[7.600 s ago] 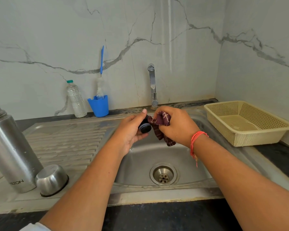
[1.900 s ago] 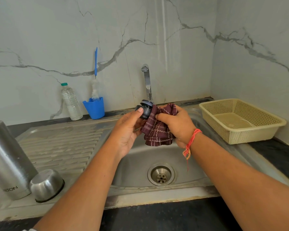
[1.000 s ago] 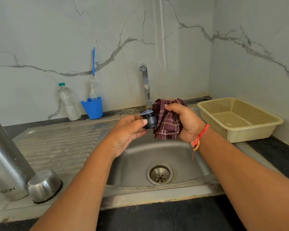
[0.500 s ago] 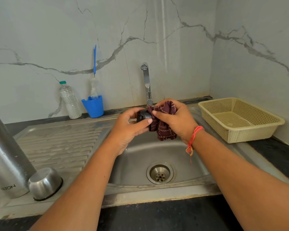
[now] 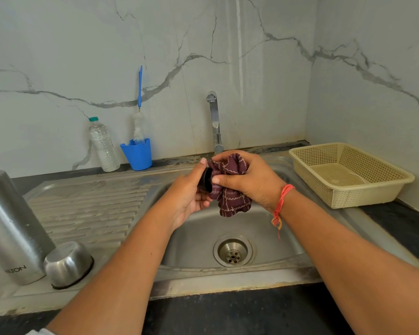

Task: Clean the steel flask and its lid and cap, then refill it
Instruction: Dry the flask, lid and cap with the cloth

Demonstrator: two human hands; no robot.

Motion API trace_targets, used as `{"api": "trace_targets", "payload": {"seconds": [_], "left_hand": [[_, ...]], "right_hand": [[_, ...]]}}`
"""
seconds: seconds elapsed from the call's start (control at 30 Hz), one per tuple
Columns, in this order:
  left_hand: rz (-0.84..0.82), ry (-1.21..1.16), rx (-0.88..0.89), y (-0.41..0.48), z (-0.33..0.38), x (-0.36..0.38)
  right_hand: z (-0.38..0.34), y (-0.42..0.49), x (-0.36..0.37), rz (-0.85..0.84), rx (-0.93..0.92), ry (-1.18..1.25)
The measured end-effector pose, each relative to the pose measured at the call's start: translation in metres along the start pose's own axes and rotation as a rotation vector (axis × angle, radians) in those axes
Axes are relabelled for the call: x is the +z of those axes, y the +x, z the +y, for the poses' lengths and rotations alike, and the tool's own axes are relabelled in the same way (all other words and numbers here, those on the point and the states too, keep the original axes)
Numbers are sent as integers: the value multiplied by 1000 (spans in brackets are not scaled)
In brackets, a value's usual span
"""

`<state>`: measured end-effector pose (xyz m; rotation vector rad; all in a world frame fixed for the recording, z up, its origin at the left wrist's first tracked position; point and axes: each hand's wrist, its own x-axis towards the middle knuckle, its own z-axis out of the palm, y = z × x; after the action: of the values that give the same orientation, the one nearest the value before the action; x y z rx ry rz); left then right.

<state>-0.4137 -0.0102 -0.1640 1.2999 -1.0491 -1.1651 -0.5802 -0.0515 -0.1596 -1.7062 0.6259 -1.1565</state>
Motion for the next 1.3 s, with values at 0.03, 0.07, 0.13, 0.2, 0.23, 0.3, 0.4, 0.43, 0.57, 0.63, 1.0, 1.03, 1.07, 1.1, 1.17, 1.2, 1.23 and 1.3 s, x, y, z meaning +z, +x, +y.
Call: {"api": "trace_targets", "payload": {"seconds": [0.03, 0.07, 0.13, 0.2, 0.23, 0.3, 0.4, 0.43, 0.57, 0.63, 1.0, 1.03, 1.07, 1.1, 1.17, 1.2, 1.23, 1.3], "left_hand": [[14, -3, -27, 0, -1, 1], [27, -7, -57, -1, -1, 3], [49, -16, -98, -1, -2, 6], [65, -29, -96, 0, -2, 8], [68, -37, -80, 1, -2, 9], [59, -67, -36, 1, -2, 10], [30, -99, 52, 1, -2, 13], [24, -91, 84, 2, -2, 13], [-28, 8, 223, 4, -6, 12], [-47, 86, 292, 5, -8, 9], [-80, 248, 407, 10, -10, -3], [-67, 209, 377, 11, -10, -3], [-55, 163, 337, 12, -10, -2], [-49, 108, 290, 13, -10, -1], [-54, -27, 198, 10, -8, 1], [-58, -93, 159, 9, -7, 2], [-52, -141, 123, 9, -6, 2], [-8, -199, 59, 8, -4, 1]], "right_hand": [[1, 0, 1, -14, -6, -37], [1, 0, 1, -27, -9, -76], [2, 0, 2, -31, -12, -131], [4, 2, 3, 13, -14, -141], [6, 3, 4, 49, -14, -135], [10, 5, 5, 121, 8, -93], [13, 7, 4, 184, 77, 80], [13, 7, 4, 204, 116, 161], [11, 6, 1, 267, 290, 423], [12, 7, -1, 254, 376, 499], [17, 9, -4, 212, 413, 484], [18, 9, -3, 234, 365, 450], [18, 9, -2, 242, 317, 412], [18, 10, -1, 244, 274, 369], [18, 9, -2, 229, 198, 277], [17, 10, -3, 206, 171, 225], [16, 9, -5, 182, 152, 172], [13, 8, -6, 151, 109, 39]]}}
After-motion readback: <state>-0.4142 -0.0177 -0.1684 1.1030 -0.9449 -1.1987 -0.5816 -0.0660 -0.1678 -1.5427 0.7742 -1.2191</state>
